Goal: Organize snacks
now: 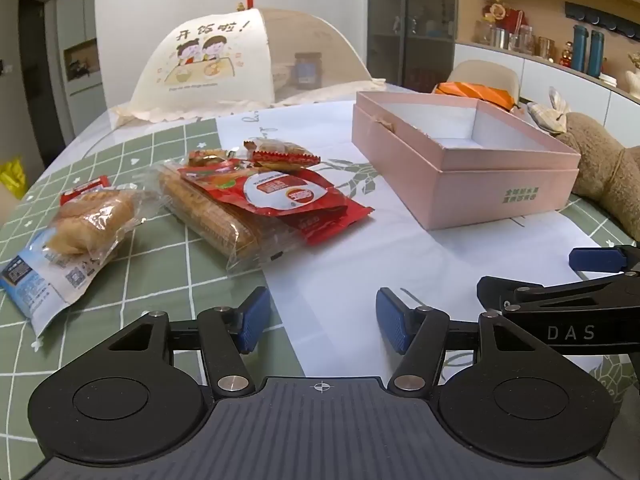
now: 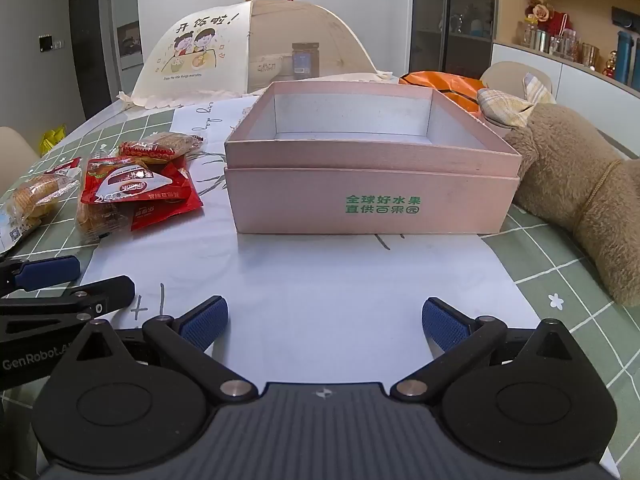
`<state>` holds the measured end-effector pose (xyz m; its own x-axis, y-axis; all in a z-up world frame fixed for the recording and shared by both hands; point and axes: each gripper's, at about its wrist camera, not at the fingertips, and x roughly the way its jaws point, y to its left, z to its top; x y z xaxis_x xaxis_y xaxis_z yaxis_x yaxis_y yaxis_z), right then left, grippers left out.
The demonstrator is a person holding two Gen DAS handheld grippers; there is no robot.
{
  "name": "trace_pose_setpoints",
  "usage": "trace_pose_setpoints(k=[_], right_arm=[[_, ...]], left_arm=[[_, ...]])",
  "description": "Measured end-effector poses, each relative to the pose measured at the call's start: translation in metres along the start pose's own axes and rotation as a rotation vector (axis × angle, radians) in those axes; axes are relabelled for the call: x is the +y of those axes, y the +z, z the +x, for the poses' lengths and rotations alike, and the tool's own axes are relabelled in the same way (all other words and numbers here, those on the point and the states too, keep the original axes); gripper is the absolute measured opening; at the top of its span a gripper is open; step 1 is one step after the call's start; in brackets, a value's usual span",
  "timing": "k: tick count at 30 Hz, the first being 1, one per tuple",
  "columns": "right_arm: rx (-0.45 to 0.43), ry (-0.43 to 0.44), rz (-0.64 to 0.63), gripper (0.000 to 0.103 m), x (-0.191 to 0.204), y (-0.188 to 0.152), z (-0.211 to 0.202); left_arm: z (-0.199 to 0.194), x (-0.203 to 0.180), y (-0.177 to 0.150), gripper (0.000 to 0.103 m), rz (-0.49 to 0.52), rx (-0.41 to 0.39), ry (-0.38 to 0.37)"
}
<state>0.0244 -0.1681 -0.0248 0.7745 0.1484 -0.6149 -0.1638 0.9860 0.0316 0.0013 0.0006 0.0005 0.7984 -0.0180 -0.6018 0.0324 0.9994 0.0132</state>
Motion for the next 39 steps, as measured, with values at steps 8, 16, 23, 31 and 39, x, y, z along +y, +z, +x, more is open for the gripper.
trace_pose_setpoints(k=[8,16,23,31,39], right_arm=[[0.0,-0.001,-0.001,0.103,0.0002,0.0,0.0002],[0.0,-0.001,-0.001,0.103,0.0004,0.0,0.0005],[0.0,-0.001,-0.001,0.103,0.0003,0.0001,0.0003],[0.0,-0.001,-0.001,0.103,0.0002,0.0001,0.0001],[0.0,-0.001,-0.001,0.103,0.0003,0.0001,0.0002]], left_arm=[[0.0003,-0.0005,0.0002,0.065,0.002,-0.002,0.002],[0.0001,-0.0004,0.0,0.065,0.002,-0.002,0.002],[-0.0001,-0.0003,-0.0001,0.065,0.002,-0.002,0.002],[-0.0001,-0.0002,-0.0001,0.065,0.002,-0.002,0.002],[0.0,-0.0003,-0.0001,0.065,0.001,-0.002,0.002]])
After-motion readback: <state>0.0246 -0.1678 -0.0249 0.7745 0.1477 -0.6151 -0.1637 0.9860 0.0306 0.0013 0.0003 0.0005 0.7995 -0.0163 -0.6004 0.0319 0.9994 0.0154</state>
